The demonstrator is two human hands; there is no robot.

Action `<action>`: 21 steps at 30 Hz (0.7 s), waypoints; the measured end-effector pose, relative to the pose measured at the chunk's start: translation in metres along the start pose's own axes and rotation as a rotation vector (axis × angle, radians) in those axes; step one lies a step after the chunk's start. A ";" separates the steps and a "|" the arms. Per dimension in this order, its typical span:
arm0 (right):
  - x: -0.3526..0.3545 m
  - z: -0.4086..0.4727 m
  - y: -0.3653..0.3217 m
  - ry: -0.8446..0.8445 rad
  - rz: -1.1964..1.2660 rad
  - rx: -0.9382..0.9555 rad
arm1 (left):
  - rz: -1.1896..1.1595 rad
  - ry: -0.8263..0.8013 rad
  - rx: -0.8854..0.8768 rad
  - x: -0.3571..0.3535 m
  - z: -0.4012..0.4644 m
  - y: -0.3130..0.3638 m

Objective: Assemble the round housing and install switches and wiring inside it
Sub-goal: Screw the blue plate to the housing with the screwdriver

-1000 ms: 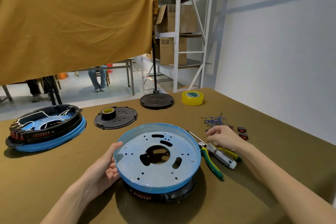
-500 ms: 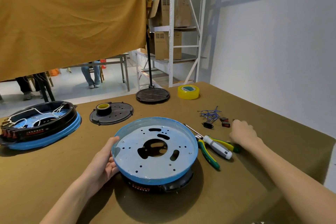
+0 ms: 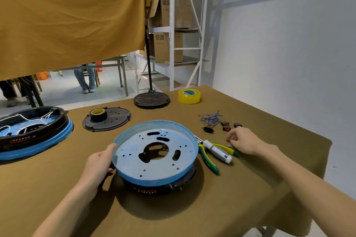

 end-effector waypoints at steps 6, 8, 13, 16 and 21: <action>0.000 -0.005 0.002 -0.001 0.116 0.093 | 0.148 0.072 -0.311 0.001 -0.013 0.025; -0.001 -0.005 0.001 0.007 0.139 0.116 | 0.213 0.112 -0.520 0.005 -0.028 0.044; 0.000 -0.004 -0.003 -0.071 0.200 0.162 | 0.489 -0.150 -0.817 -0.022 -0.062 0.058; 0.001 -0.001 -0.006 -0.085 0.172 0.177 | 0.555 -0.166 -0.920 -0.029 -0.077 0.058; 0.016 -0.003 -0.012 0.116 0.148 0.149 | 0.646 -0.297 -0.996 -0.044 -0.092 0.058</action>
Point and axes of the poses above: each hand's wrist, its own z-axis towards the middle knuckle, its own x-axis out of the back of the hand, y = z × x, the point moved 9 cm from there along z, towards the middle knuckle, and after that the axes turned 6 degrees about -z, right-handed, at the moved point
